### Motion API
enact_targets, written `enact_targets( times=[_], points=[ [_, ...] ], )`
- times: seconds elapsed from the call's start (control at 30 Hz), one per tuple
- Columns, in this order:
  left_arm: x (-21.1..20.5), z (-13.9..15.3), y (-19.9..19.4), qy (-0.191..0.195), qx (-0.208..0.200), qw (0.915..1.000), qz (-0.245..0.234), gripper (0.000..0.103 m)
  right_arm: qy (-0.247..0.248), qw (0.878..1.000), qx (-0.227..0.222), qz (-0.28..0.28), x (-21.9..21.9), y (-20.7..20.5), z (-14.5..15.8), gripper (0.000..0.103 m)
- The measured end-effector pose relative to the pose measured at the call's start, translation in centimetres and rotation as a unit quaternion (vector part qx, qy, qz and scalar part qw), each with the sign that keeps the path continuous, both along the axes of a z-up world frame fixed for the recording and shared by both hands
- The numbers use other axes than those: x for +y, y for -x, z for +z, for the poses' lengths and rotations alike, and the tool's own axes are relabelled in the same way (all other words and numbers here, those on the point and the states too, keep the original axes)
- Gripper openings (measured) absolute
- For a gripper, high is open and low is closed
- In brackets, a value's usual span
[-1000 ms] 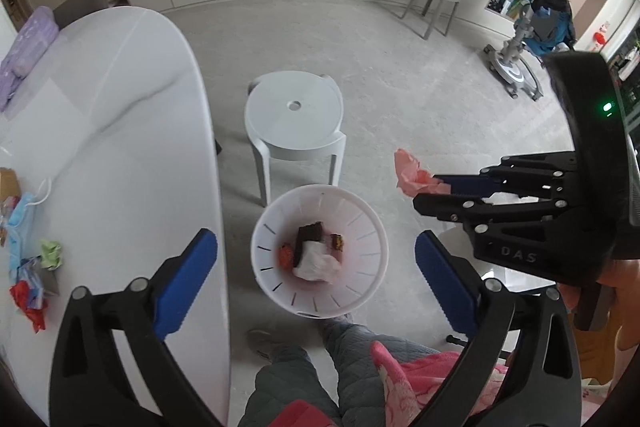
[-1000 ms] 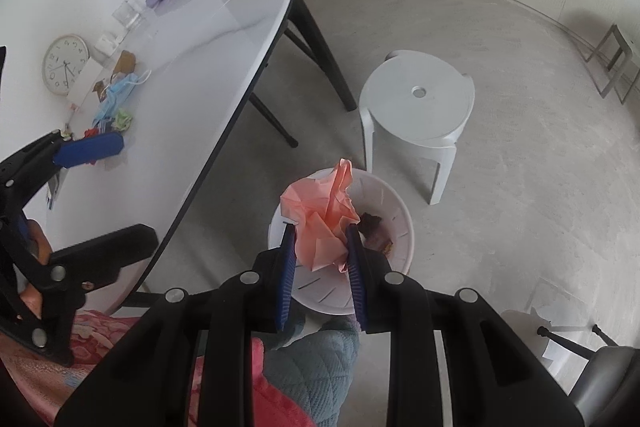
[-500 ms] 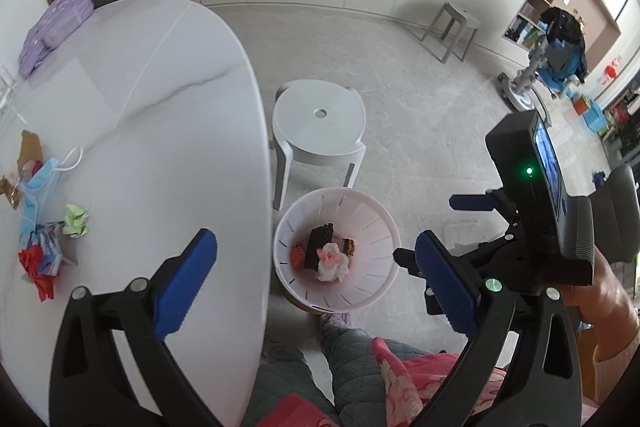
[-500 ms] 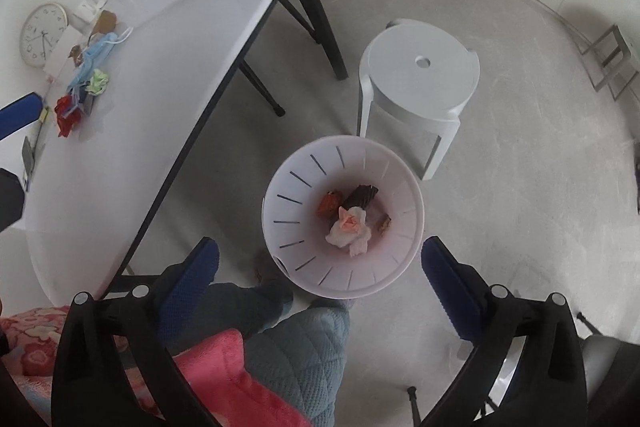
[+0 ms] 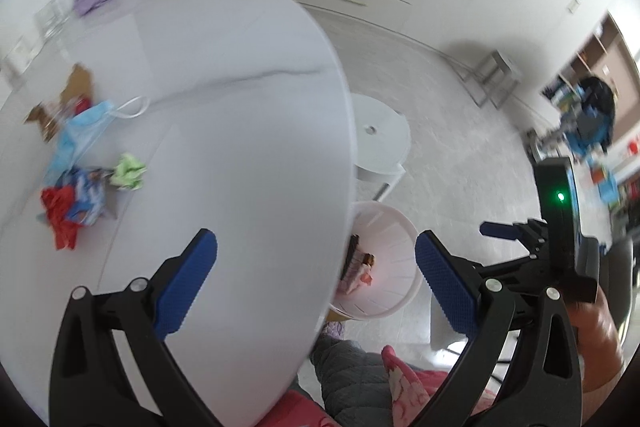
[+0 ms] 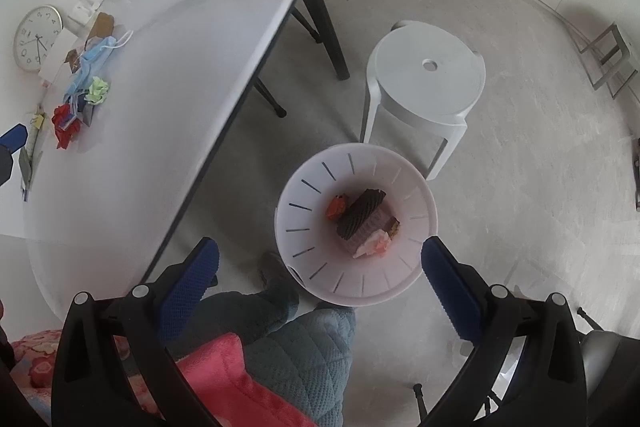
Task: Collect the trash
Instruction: 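Move both open grippers back over the table toward the remaining trash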
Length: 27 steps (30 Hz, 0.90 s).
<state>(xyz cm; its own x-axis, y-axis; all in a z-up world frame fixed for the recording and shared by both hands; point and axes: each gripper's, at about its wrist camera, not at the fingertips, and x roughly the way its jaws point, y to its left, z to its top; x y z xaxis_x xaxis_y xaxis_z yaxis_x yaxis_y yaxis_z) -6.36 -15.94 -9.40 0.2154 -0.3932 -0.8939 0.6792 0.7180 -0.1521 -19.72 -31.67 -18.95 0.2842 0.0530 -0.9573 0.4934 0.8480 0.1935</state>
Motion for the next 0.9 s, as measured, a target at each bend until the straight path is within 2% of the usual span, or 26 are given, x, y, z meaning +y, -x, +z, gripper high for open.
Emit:
enact_targets(
  times=[0.27, 0.43, 0.57, 0.67, 0.83, 0.9],
  points=[
    [6.2, 0.1, -4.4, 0.010, 0.002, 0.9950, 0.099, 0.095, 0.012, 0.999, -0.005, 0.052, 3.4, -5.0, 1.0, 0.100],
    [11.4, -0.1, -8.1, 0.010, 0.005, 0.9844, 0.175, 0.095, 0.012, 0.995, -0.024, 0.093, 6.5, -8.8, 2.1, 0.100],
    [15.7, -0.8, -11.4, 0.007, 0.016, 0.9714, 0.237, 0.095, 0.009, 0.989, -0.053, 0.138, 9.6, -12.5, 3.2, 0.100],
    [18.0, -1.1, -12.5, 0.006, 0.016, 0.9675, 0.252, 0.095, 0.011, 0.982, -0.075, 0.174, 11.8, -15.3, 3.9, 0.100],
    [20.5, -1.5, -13.5, -0.001, 0.015, 0.9694, 0.245, 0.095, 0.018, 0.965, -0.103, 0.241, 15.1, -20.2, 4.3, 0.100],
    [20.9, -1.8, -13.5, 0.001, 0.020, 0.9708, 0.239, 0.095, 0.023, 0.955, -0.112, 0.275, 16.4, -22.3, 4.1, 0.100]
  ],
)
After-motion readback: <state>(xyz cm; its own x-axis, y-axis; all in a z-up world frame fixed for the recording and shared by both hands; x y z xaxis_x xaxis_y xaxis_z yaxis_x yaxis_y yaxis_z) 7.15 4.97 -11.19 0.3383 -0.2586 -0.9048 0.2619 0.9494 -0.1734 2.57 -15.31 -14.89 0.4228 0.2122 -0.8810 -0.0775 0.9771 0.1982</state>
